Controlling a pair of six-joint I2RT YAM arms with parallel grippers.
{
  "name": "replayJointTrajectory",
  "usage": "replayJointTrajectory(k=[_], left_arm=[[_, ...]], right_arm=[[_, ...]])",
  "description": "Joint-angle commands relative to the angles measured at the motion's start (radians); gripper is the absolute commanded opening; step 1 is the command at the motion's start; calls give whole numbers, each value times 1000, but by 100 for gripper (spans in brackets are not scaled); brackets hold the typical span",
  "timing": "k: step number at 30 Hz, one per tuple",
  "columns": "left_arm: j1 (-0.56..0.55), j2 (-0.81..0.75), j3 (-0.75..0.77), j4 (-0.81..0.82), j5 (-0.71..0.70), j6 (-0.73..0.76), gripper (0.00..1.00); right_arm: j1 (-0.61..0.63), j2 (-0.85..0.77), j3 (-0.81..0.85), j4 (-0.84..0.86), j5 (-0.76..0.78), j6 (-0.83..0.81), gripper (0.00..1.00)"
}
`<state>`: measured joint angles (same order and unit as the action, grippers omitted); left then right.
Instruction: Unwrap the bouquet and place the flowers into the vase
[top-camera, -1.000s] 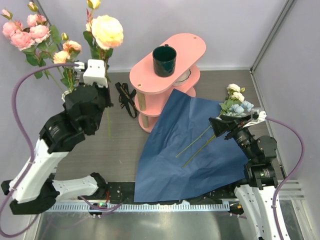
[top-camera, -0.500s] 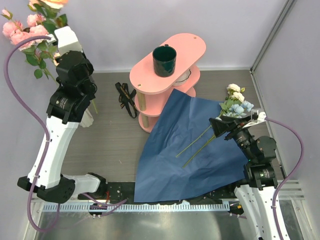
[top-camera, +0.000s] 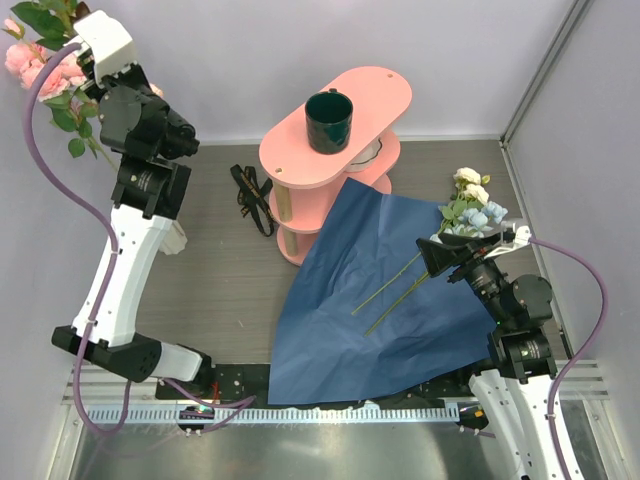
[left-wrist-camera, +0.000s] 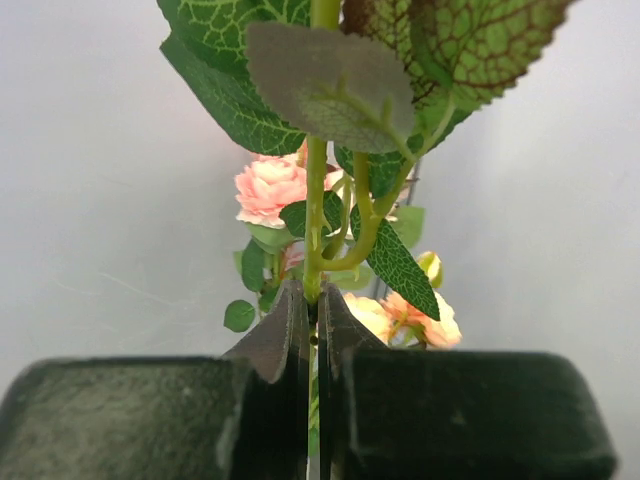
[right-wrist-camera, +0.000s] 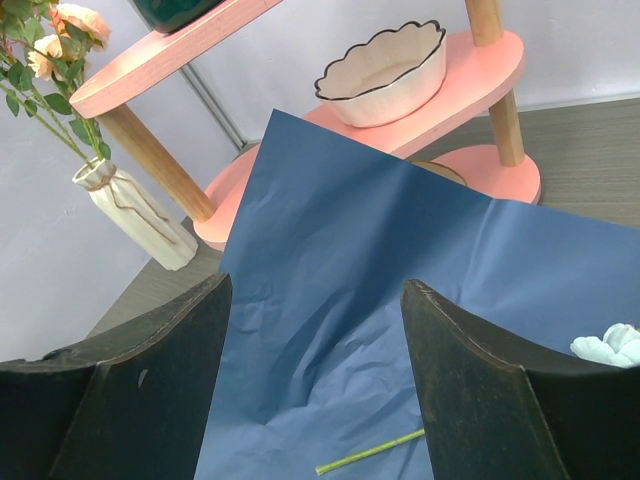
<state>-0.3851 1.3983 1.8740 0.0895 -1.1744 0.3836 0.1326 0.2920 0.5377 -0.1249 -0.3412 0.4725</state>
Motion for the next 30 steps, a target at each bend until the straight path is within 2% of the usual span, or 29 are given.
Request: replayJointTrajectory(k=[1,21,30], left_arm=[[49,-2,37,184,-53,113,0],[146,71,-9,227,-70,81,0],[215,114,-56,130,-113,-35,0]], right_arm=[[16,-13,1,31,24,-15,75],[19,-16,4,19,28,-20,75],[22,-10,1,24,30,-18,74]])
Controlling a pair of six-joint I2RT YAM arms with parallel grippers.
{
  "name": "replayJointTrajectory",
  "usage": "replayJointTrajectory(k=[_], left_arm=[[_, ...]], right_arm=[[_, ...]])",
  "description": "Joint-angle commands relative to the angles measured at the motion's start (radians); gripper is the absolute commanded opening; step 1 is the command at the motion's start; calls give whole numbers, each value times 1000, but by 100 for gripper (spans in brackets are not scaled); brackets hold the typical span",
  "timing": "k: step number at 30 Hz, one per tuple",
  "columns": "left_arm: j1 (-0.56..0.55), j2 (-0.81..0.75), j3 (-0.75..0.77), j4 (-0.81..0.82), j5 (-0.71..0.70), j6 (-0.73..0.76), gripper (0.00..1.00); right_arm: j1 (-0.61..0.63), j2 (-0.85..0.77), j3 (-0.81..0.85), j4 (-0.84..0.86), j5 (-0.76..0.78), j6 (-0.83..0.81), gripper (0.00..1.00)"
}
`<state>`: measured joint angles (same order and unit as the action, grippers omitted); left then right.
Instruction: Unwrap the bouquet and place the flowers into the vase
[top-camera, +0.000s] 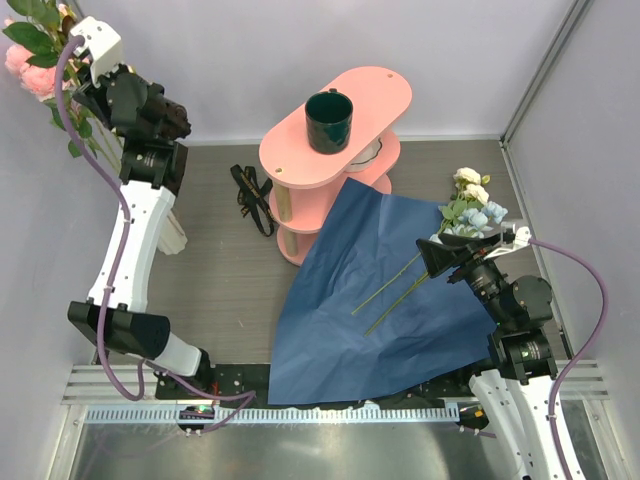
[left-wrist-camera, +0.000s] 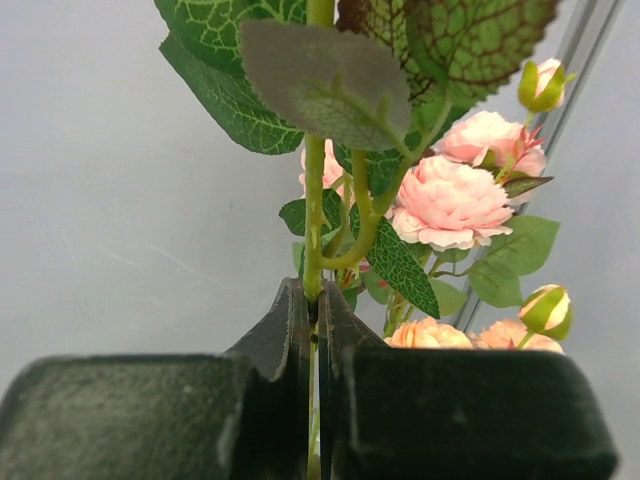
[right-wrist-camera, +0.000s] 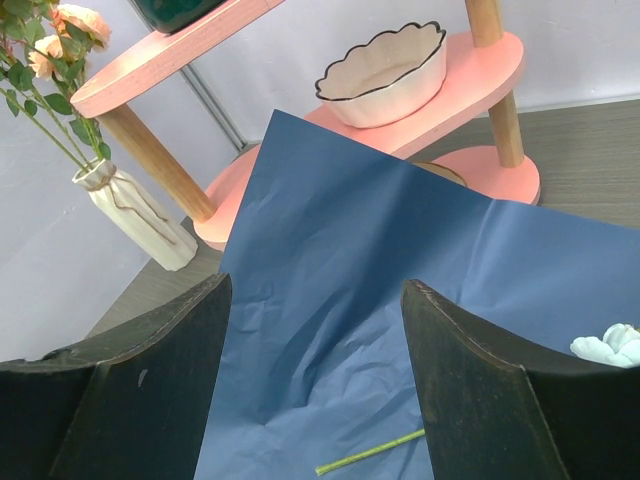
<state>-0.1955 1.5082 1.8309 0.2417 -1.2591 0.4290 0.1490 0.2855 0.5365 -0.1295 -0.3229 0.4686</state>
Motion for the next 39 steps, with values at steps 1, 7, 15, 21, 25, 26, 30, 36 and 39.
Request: replayJointTrajectory(k=[1,7,15,21,25,26,30,36,39], left_arm=[[36,7,-12,-45,-29,-126,0],[76,27,10,-274,-23,-311,0],[134,41,8,-544,35,-593,0],[180,47,-4,-708,107,-768,5],[183,38,-50,-699,109,-779,15],[183,37,-65,-699,110,-782,16],[183,21,-102,-699,112,-800,31],[185,-20,-150,-731,125,-855,78],[185,-57,-168,-777,179,-915,100]], right_arm=[[7,-3,2,31,12,-15,74],[12,-2,-1,34,12,-13,74],[14,-5,-4,31,12,-12,75],[14,-2,-1,31,12,-12,75],[12,-5,-3,27,12,-12,75],[14,-5,-4,27,10,-12,75],[14,-5,-1,24,12,-13,75],[14,-5,-1,22,10,-13,75],[14,-3,-4,24,12,-12,75]])
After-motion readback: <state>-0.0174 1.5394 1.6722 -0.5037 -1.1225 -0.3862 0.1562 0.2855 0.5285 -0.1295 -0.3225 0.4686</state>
